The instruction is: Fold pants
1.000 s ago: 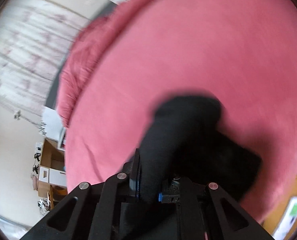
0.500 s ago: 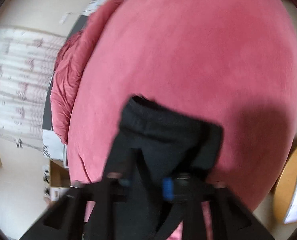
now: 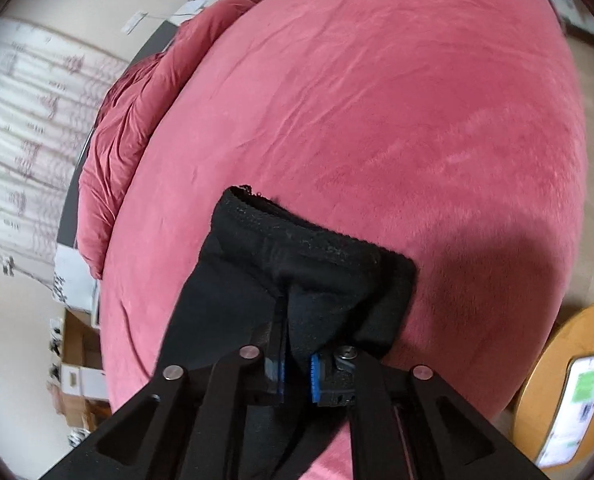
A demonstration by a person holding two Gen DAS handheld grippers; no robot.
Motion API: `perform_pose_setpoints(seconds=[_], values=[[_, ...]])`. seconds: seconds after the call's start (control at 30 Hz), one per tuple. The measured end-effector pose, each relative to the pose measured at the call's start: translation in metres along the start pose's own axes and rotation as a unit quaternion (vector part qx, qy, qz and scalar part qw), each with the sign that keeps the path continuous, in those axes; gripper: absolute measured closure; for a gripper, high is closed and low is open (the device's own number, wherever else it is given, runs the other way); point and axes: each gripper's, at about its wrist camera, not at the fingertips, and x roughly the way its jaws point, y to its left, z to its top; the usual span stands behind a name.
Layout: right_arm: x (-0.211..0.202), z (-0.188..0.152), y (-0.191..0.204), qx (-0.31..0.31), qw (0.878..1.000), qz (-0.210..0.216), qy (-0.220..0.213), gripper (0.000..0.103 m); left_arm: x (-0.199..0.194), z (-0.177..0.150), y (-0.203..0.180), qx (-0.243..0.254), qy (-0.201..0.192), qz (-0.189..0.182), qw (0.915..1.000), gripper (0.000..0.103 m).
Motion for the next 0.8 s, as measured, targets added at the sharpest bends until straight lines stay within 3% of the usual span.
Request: perform_pose_setpoints(seconds=[0.03, 0.1, 0.23, 0.27, 0.33, 0.37, 0.5, 0.63, 0.8], values=[[0.002, -0.005, 0.002, 0.008, 1.000, 0.012, 0.001, 0.070, -0.001, -0.002, -0.001, -0.003, -0.001, -0.004, 1.0000, 0.094], [0.000, -0.013, 0.002, 0.017, 0.999, 0.032, 0.006, 0.055, 0.000, -0.008, -0.005, -0.002, 0.001, -0.015, 0.9999, 0.087], [-0.004, -0.040, -0.009, 0.011, 0.998, 0.040, 0.046, 0.055, 0.008, -0.014, -0.012, 0.021, 0.004, -0.008, 0.9998, 0.087], [0.003, -0.045, 0.000, -0.005, 0.998, 0.035, 0.049, 0.057, 0.010, -0.014, -0.014, 0.016, 0.005, -0.012, 0.9998, 0.088], [0.005, -0.051, 0.012, -0.062, 0.997, 0.003, 0.043, 0.096, 0.012, -0.012, -0.016, 0.009, 0.007, -0.008, 0.9999, 0.096], [0.005, -0.053, 0.019, -0.087, 0.995, -0.020, 0.040, 0.095, 0.012, -0.011, -0.015, 0.004, 0.012, -0.008, 0.9999, 0.096], [-0.009, -0.048, 0.021, -0.065, 0.998, -0.009, 0.022, 0.096, -0.001, -0.005, -0.017, -0.011, 0.025, -0.030, 0.9992, 0.097], [-0.010, -0.049, 0.020, -0.077, 0.996, -0.029, 0.017, 0.096, -0.008, -0.005, -0.022, 0.017, 0.028, -0.010, 0.9994, 0.097], [-0.015, -0.047, -0.003, -0.027, 0.999, -0.019, -0.003, 0.096, -0.009, 0.000, -0.003, -0.044, 0.042, -0.028, 0.9977, 0.097]])
